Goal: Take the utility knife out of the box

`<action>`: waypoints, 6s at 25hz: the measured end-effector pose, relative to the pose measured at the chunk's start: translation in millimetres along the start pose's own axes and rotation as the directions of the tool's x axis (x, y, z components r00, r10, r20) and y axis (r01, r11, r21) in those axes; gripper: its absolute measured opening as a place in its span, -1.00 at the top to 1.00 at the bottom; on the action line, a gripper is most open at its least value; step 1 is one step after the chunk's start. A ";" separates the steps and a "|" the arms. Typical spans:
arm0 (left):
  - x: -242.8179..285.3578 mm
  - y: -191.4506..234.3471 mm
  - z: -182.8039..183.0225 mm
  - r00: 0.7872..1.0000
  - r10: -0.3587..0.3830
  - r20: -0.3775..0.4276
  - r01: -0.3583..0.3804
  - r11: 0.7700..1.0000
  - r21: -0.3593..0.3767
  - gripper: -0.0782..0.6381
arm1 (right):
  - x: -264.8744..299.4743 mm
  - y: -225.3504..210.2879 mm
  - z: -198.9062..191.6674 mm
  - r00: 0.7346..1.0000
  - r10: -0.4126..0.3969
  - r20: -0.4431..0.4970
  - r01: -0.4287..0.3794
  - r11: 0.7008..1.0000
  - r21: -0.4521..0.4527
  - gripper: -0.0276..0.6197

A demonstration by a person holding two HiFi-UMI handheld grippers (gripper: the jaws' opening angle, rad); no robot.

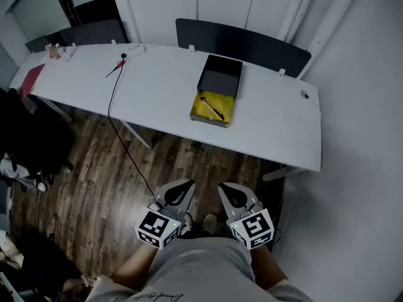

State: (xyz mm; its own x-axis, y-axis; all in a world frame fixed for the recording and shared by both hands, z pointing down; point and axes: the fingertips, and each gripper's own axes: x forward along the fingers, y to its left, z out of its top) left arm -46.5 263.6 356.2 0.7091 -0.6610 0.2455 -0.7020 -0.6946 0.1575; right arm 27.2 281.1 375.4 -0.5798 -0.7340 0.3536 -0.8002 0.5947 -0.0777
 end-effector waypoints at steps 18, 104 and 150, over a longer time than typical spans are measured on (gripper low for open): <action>-17.9 -8.8 -1.3 1.000 -0.008 0.014 0.007 1.000 0.002 0.78 | -10.1 18.0 2.5 1.000 -0.001 0.015 0.000 1.000 0.023 0.87; 238.8 262.2 108.6 0.996 -0.089 0.017 0.089 0.996 -0.015 0.78 | 263.2 -221.6 132.3 0.992 -0.099 -0.074 0.096 0.994 -0.043 0.87; 300.8 287.8 32.9 0.989 -0.065 -0.133 0.056 0.996 -0.071 0.78 | 303.8 -279.7 37.8 0.961 -0.060 -0.270 0.070 0.997 0.026 0.87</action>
State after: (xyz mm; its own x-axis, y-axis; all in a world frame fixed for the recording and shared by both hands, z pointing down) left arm -33.0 -144.4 443.8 0.7382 -0.5708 0.3595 -0.6640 -0.7089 0.2381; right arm 69.1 -120.6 469.3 -0.4680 -0.6527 0.5958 -0.8424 0.5333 -0.0774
